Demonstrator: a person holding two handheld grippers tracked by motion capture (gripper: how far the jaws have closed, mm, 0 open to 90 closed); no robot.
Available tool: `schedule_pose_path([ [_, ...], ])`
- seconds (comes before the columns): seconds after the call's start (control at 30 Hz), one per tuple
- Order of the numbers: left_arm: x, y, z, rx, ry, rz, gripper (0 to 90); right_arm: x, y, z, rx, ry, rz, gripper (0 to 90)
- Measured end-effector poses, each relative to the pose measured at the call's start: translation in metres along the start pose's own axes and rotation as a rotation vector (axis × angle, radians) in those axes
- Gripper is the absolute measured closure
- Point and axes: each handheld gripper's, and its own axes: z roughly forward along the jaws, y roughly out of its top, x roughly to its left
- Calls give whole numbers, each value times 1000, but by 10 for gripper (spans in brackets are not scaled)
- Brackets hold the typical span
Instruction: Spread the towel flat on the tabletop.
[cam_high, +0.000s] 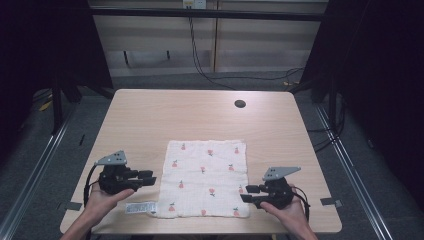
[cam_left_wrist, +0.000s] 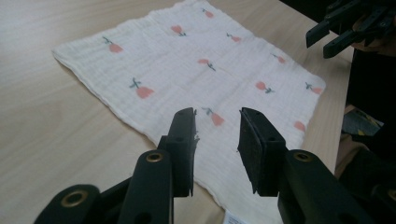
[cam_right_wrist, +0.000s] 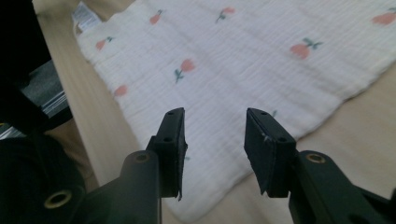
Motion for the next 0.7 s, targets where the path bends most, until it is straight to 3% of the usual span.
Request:
schedule_pose_path([
  [0.07,-3,-7,5,12,-17,-4,660,4,-6,6,28,-13,-16,599],
  [0.23,-6,-20,13,71,-10,8,673,5,-12,16,59,-31,-43,598],
  [0.33,-7,-22,14,80,-11,14,674,7,-13,17,71,-52,-72,594],
  [0.4,-9,-23,19,125,-15,17,647,10,-18,20,99,-80,-118,584],
  [0.5,-14,-24,22,140,-21,34,615,15,-18,21,102,-99,-116,544],
  [0.63,-19,-26,32,175,-36,56,615,21,-18,22,123,-146,-162,603],
  [0.7,-22,-26,35,200,-71,57,612,21,-18,21,125,-146,-175,658],
])
